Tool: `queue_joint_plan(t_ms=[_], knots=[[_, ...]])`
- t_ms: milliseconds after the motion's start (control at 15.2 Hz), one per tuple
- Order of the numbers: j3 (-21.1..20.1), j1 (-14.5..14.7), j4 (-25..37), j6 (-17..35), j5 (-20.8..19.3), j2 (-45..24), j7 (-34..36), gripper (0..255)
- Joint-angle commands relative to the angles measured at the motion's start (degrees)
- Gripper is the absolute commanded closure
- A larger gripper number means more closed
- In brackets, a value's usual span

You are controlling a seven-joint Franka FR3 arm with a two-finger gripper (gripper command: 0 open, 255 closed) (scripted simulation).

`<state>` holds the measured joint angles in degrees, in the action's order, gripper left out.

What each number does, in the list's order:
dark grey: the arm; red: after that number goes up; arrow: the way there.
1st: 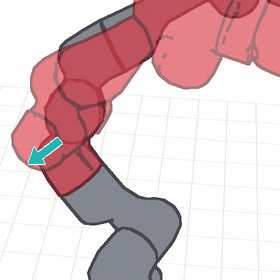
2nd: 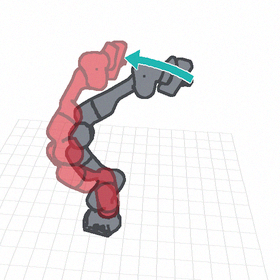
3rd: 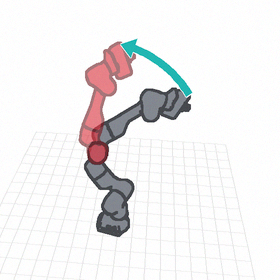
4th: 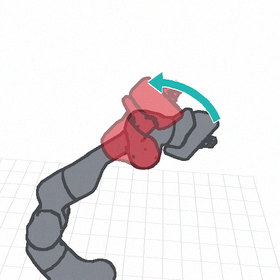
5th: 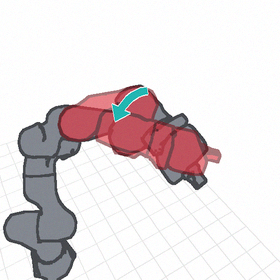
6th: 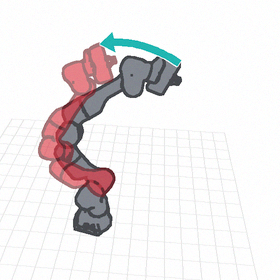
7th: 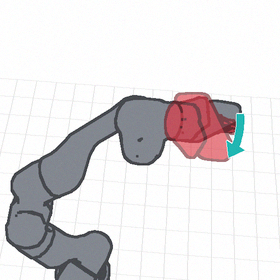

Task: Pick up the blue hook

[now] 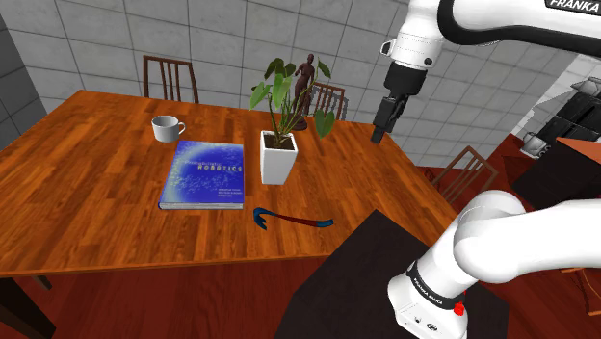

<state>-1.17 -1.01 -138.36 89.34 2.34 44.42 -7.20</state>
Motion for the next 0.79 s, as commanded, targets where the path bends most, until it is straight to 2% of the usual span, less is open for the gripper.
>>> queue_joint_plan(t_ms=[0,726], knots=[[0.0,0.0,0.0,0.0,0.0,0.0,0.0,0],[1.5,4.3,-11.0,23.1,-2.7,-13.0,-13.6,0]])
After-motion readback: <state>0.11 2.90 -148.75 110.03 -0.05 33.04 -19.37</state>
